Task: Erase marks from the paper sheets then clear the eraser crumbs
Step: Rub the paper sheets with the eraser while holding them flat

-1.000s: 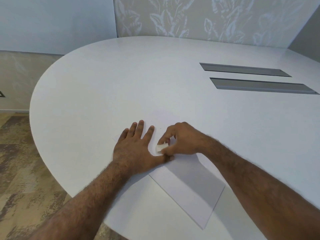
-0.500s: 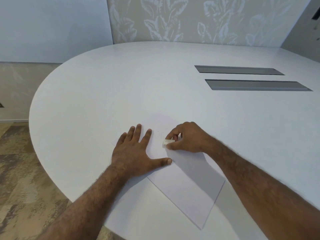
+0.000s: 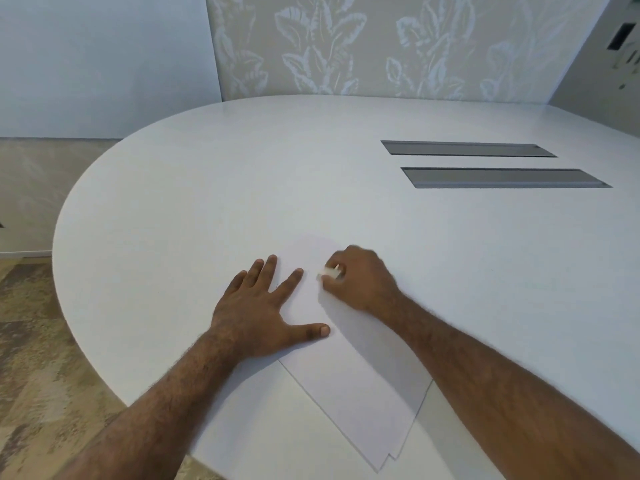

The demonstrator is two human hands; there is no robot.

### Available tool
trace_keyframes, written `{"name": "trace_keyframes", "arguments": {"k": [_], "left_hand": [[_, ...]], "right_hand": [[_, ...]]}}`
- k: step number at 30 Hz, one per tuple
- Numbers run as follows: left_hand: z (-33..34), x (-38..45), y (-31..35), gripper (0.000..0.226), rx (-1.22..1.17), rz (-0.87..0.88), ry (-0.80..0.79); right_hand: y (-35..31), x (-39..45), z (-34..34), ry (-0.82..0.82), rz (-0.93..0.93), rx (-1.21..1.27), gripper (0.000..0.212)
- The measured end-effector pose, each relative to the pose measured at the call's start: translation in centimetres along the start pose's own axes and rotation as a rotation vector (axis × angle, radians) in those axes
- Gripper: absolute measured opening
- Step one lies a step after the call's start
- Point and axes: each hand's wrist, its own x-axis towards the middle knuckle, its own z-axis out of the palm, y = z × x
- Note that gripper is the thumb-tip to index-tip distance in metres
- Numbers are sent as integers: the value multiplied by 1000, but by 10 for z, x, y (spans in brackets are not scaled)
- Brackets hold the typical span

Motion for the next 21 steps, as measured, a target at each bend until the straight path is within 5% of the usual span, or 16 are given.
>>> {"name": "trace_keyframes", "arguments": {"k": [6,10,14,19,21], "left_hand": [[1,0,1,120,-15,-5,8],[2,0,1,120,-17,-4,3],[4,-1,1,121,-24,-6,27],[4,0,1,120,-24,-4,18],[5,-1,1,120,-24,-5,25]], "right_hand": [[-10,1,18,-16,-89,34,17],[3,22,4,131,90,-10,20],[-10,-1,23,34,-80,53,16],[10,23,-4,166,148,-99,22],[3,16,7,171,60,-82,25]]}}
